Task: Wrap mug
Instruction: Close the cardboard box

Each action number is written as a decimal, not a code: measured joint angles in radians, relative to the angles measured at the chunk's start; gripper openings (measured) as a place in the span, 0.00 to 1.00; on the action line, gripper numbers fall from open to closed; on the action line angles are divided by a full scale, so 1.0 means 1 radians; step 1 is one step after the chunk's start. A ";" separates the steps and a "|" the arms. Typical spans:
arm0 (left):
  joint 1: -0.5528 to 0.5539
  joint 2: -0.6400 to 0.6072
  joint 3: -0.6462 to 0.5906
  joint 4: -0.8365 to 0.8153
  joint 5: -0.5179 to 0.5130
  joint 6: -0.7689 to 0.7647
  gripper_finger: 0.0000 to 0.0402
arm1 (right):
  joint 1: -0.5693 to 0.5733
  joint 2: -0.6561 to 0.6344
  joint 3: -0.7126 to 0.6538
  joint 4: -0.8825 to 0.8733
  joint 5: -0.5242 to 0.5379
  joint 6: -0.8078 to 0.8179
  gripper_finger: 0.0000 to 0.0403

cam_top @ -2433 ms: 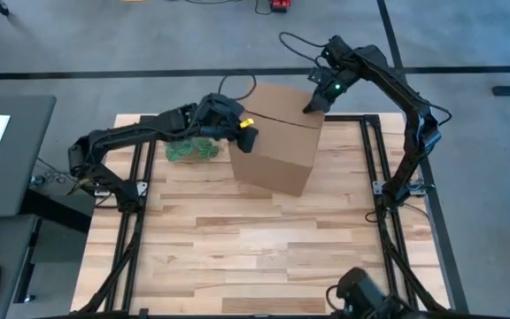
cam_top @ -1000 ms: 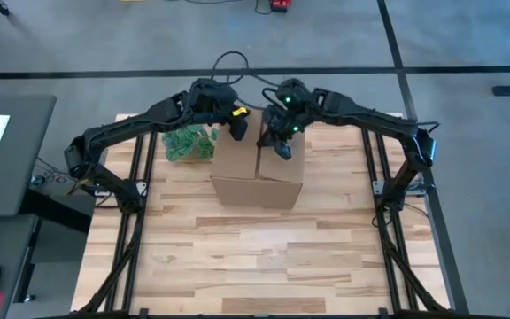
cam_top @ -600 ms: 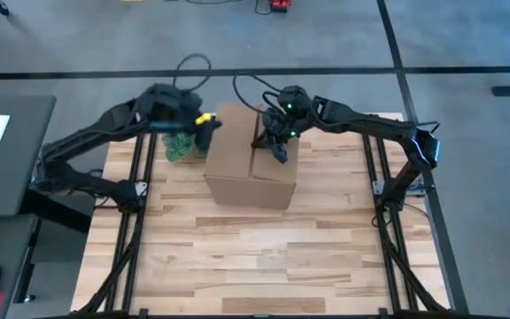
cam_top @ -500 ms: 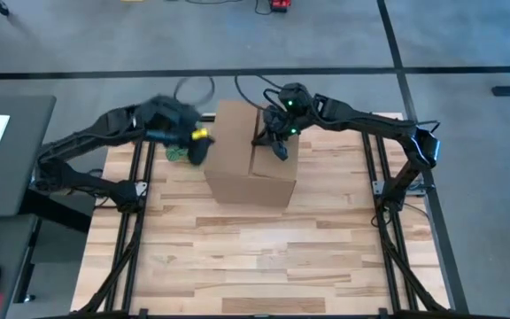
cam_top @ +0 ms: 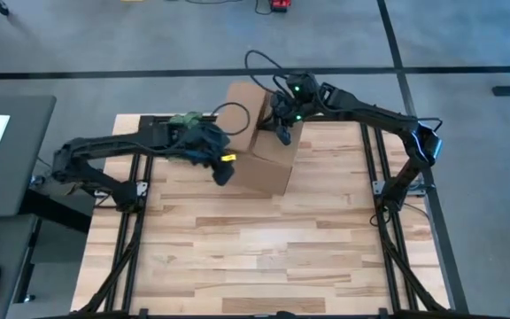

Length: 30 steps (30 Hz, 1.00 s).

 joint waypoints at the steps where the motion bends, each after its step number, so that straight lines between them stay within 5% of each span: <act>1: 0.000 0.023 0.001 0.033 -0.005 0.007 0.00 | 0.000 -0.004 0.003 -0.002 0.000 0.005 0.00; 8: 0.000 0.095 0.004 0.196 -0.008 0.014 0.00 | -0.023 -0.050 0.002 0.000 -0.023 0.071 0.00; 21: 0.011 0.094 0.003 0.236 0.002 -0.012 0.00 | -0.073 -0.164 0.003 -0.030 -0.114 0.084 0.00; 30: 0.011 0.095 0.002 0.269 0.002 -0.028 0.00 | -0.075 -0.055 -0.022 0.094 -0.106 0.076 0.00</act>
